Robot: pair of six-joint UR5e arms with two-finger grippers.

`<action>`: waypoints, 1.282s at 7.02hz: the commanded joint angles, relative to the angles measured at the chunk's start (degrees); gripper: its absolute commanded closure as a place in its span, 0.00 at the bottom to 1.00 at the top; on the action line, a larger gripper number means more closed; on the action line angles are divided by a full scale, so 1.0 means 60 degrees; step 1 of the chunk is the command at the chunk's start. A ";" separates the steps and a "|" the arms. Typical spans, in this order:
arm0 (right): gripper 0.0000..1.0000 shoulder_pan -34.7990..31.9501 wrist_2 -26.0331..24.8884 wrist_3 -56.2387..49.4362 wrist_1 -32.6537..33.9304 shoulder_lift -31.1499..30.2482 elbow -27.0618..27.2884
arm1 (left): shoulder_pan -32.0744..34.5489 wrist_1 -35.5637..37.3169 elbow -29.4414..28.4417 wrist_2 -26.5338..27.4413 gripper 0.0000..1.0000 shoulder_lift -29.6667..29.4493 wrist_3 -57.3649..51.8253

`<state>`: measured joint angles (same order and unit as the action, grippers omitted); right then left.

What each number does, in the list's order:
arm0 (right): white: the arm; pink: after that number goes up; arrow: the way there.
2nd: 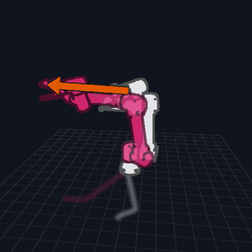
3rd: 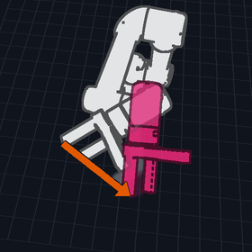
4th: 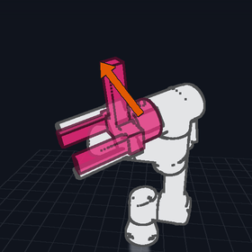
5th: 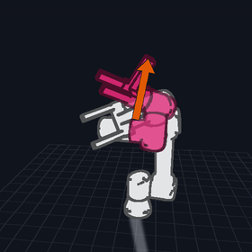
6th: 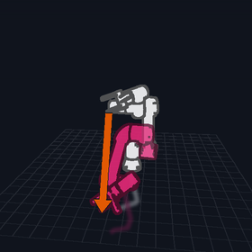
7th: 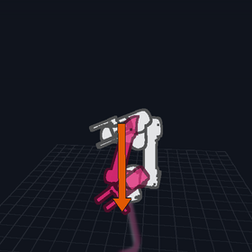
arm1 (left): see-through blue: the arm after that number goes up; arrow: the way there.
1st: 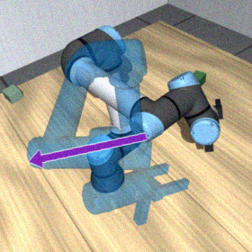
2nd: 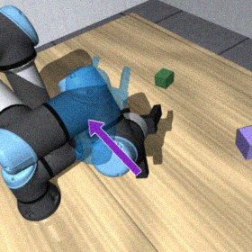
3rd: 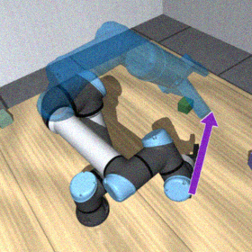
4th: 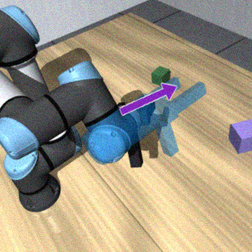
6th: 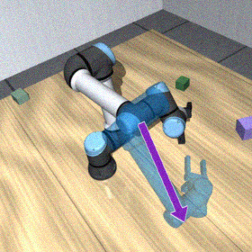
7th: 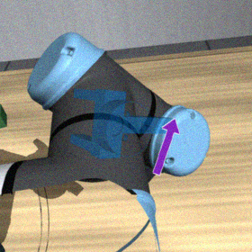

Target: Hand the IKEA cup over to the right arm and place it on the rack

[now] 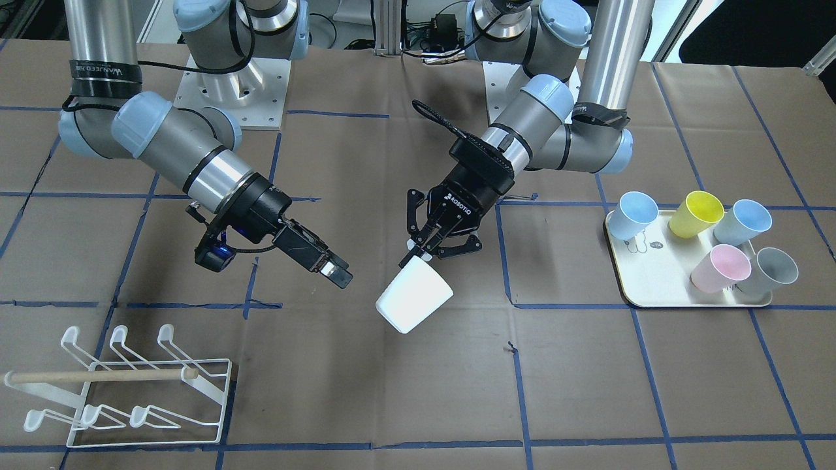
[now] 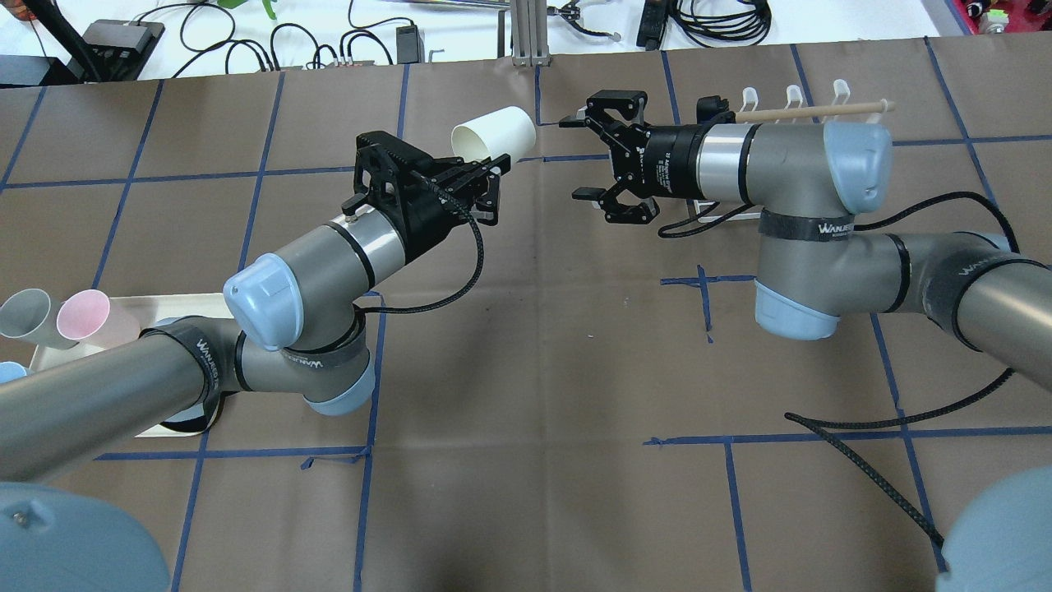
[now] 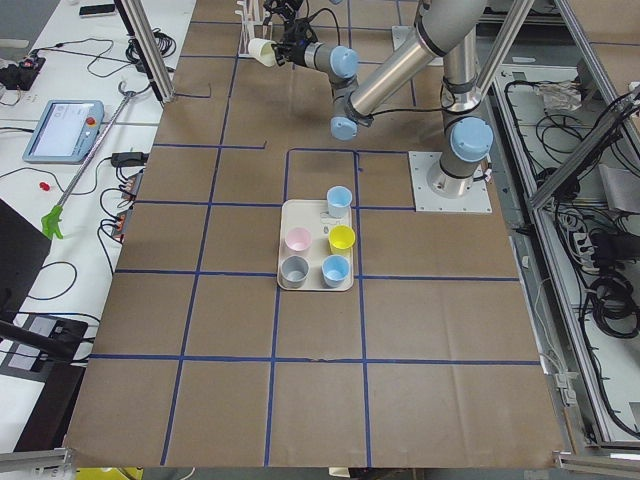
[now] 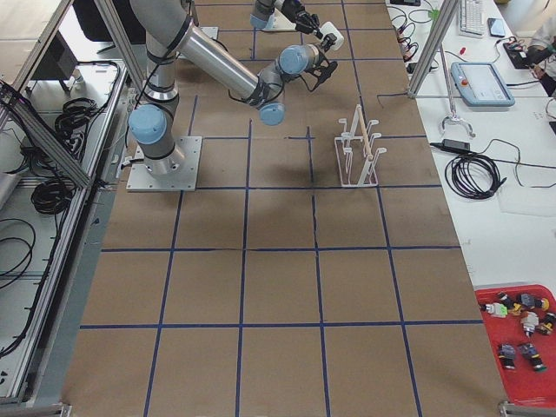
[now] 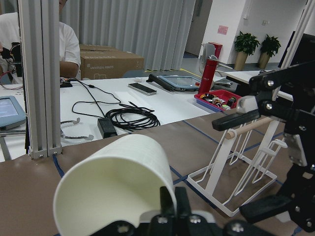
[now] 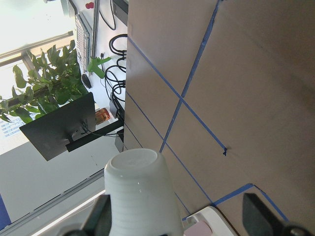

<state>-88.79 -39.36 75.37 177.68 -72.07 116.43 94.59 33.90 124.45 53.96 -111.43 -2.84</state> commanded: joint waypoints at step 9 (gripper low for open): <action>0.04 -0.0949 -0.1555 0.0941 0.2035 0.0365 -0.0304 | 0.0040 0.0049 0.0029 0.0031 1.00 -0.0090 0.0019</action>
<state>-94.38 -48.65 79.68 185.90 -70.83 113.87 94.83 34.19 124.63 54.13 -111.95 -2.72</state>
